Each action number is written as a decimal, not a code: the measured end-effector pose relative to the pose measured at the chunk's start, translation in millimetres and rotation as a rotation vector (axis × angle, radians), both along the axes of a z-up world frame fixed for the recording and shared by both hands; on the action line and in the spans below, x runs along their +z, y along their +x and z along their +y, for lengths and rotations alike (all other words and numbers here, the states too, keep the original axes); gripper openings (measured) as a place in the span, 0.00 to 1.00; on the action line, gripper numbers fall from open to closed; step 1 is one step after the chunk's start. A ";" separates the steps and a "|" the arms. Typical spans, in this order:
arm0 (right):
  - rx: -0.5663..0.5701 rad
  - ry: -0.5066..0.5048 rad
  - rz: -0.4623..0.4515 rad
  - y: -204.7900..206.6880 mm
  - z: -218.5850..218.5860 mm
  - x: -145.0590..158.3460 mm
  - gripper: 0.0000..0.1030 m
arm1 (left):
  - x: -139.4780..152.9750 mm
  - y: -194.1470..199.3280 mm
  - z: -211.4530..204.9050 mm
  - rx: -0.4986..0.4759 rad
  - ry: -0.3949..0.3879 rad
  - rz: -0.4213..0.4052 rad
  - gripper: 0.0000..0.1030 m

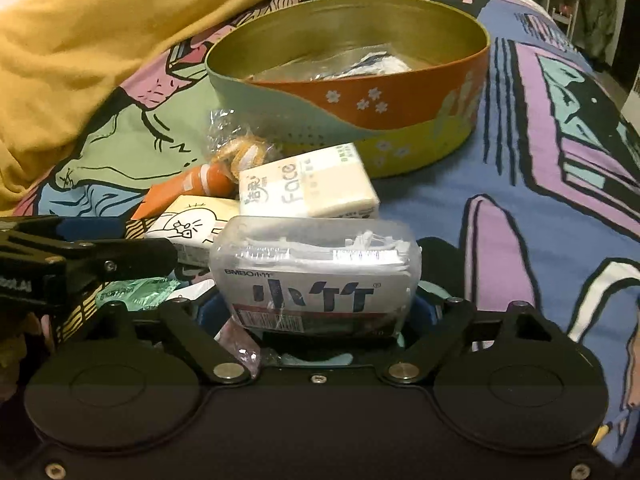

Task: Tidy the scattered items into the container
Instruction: 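Close the right gripper on the floss box and carry it over the tin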

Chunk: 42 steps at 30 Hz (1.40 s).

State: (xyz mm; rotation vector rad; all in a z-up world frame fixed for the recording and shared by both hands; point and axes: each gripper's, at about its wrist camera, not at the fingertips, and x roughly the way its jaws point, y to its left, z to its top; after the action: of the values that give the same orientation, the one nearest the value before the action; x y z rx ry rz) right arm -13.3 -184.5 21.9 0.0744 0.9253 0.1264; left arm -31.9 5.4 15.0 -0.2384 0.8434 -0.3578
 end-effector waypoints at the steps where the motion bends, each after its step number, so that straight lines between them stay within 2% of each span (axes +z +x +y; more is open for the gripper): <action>1: -0.004 0.000 -0.008 -2.1 -1.9 3.1 0.84 | 0.0 0.1 0.0 -0.001 0.000 0.000 1.00; 8: -0.038 0.031 -0.042 -10.2 -15.9 25.4 0.84 | -0.5 -0.6 -3.9 -0.017 0.015 -0.001 1.00; 15: -0.044 0.031 -0.037 -13.7 -21.9 41.7 0.84 | 0.0 -1.8 -4.4 -0.019 0.020 -0.005 1.00; 30: -0.068 0.004 -0.087 -5.7 -36.2 86.9 0.84 | 1.0 -1.9 -4.3 -0.023 0.013 -0.008 1.00; 42: -0.052 -0.039 -0.104 8.4 -35.0 111.7 0.84 | 2.2 -2.9 -4.6 -0.034 0.004 -0.016 1.00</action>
State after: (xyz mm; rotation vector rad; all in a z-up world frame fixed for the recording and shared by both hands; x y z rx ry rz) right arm -4.9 -219.5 133.5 0.0552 0.8212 0.0636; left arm -34.8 0.8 17.3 -0.2172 0.8327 -0.3890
